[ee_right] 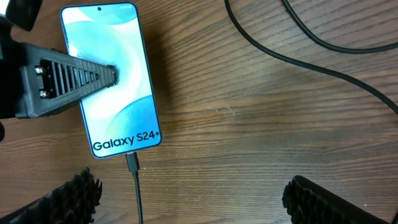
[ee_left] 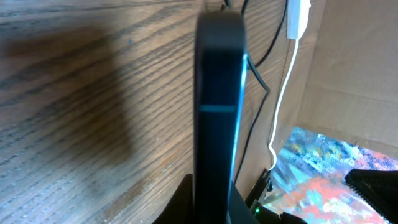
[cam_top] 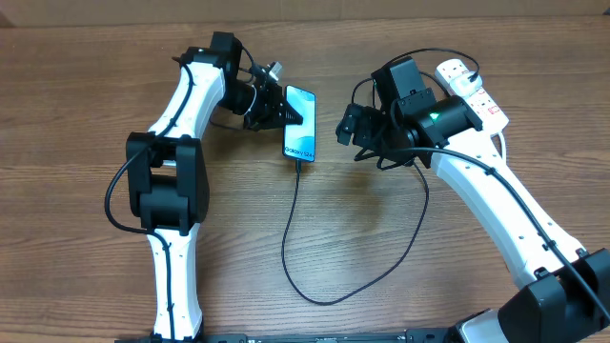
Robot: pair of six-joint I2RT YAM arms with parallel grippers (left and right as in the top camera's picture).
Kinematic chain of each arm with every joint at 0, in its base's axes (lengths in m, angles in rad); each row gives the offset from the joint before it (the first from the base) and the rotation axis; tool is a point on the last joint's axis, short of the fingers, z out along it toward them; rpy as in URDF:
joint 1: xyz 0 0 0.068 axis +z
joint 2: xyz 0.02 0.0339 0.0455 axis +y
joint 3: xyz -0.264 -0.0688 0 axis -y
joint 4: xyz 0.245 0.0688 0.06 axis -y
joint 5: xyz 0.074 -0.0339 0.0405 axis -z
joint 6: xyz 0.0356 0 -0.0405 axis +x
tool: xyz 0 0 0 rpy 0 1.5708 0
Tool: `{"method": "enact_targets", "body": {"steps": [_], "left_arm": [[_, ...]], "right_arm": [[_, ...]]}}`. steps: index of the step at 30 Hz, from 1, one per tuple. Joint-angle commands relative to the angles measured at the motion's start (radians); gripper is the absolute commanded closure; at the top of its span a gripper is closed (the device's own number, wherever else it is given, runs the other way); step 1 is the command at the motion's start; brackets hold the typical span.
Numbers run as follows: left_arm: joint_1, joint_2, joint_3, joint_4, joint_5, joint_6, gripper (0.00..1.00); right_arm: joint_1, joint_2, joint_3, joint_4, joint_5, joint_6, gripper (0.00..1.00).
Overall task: Plug charger to phone and switch on socket
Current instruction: 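Lower the phone flat onto the table with the left gripper and release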
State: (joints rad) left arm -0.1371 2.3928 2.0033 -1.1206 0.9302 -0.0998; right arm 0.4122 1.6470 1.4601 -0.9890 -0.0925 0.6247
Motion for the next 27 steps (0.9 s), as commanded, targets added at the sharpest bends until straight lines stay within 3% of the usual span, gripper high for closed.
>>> {"method": "enact_targets", "body": {"steps": [1,11,15,27], "left_arm": [[0.008,0.025,0.008,0.008,0.026,-0.02,0.94],[0.0,0.089,0.008,0.019,0.029,-0.018,0.94],[-0.001,0.089,0.008,0.027,0.024,-0.01,0.9],[-0.008,0.089,0.008,0.032,-0.07,-0.013,0.9]], "right_arm": [[0.0,-0.006,0.032,-0.005,0.01,-0.004,0.05],[0.0,-0.006,0.032,-0.005,0.01,-0.004,0.05],[0.0,-0.006,0.032,-0.003,0.01,-0.004,0.05],[0.0,0.017,0.032,-0.009,0.009,-0.004,0.05]]}}
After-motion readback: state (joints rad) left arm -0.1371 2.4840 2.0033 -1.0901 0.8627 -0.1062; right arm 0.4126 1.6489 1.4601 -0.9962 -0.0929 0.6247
